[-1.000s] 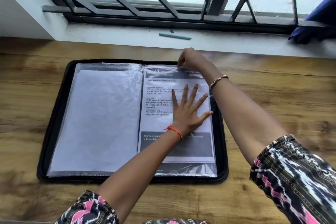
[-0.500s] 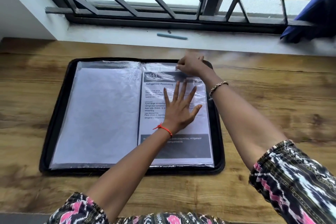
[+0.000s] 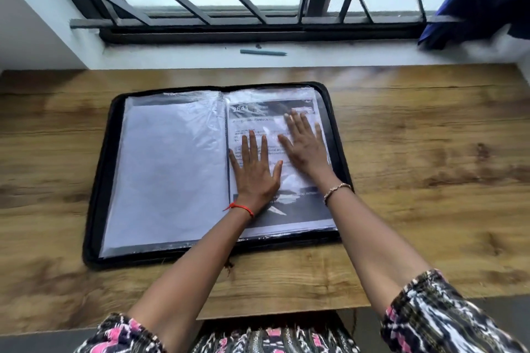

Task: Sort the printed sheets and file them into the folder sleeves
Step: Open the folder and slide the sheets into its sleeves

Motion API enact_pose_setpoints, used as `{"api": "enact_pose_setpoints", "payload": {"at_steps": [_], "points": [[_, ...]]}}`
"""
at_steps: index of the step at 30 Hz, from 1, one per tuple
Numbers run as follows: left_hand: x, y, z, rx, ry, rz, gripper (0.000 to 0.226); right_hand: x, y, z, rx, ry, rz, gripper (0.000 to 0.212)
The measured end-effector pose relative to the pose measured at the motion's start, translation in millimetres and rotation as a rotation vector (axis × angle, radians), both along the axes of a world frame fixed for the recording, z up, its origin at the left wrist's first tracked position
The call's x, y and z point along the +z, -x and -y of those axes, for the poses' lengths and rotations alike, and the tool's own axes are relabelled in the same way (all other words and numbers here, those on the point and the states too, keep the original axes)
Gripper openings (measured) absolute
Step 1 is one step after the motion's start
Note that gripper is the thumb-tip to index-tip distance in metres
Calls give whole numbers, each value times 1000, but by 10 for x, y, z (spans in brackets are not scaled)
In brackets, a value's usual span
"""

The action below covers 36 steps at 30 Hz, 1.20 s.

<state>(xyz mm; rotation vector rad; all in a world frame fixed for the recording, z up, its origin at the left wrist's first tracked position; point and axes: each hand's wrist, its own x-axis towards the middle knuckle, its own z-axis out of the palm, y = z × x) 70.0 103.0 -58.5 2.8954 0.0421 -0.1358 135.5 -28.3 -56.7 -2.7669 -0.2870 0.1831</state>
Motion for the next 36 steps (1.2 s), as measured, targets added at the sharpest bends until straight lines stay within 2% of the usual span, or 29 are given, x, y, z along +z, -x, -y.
{"api": "enact_pose_setpoints", "payload": {"at_steps": [6, 11, 17, 23, 25, 27, 30, 36], "points": [[-9, 10, 40, 6, -6, 11, 85, 8, 321, 295, -197, 110, -23, 61], [9, 30, 139, -4, -1, -29, 64, 28, 610, 500, -228, 91, -62, 62], [27, 269, 279, -140, 1, -41, 70, 61, 808, 587, -233, 37, -98, 62], [-39, 682, 488, -304, 18, -77, 97, 14, 1045, 611, -235, 56, -98, 58], [26, 763, 478, -353, 34, -109, 94, 36, 1080, 595, -247, 43, -96, 58], [97, 833, 413, -373, 101, -124, 79, 90, 1085, 557, -265, 6, -94, 60], [185, 929, 219, -333, 199, -78, 61, 164, 1091, 471, -259, -20, -65, 61], [271, 1073, -320, -18, 361, 146, 52, 279, 1129, 128, -121, -174, -3, 59]]}}
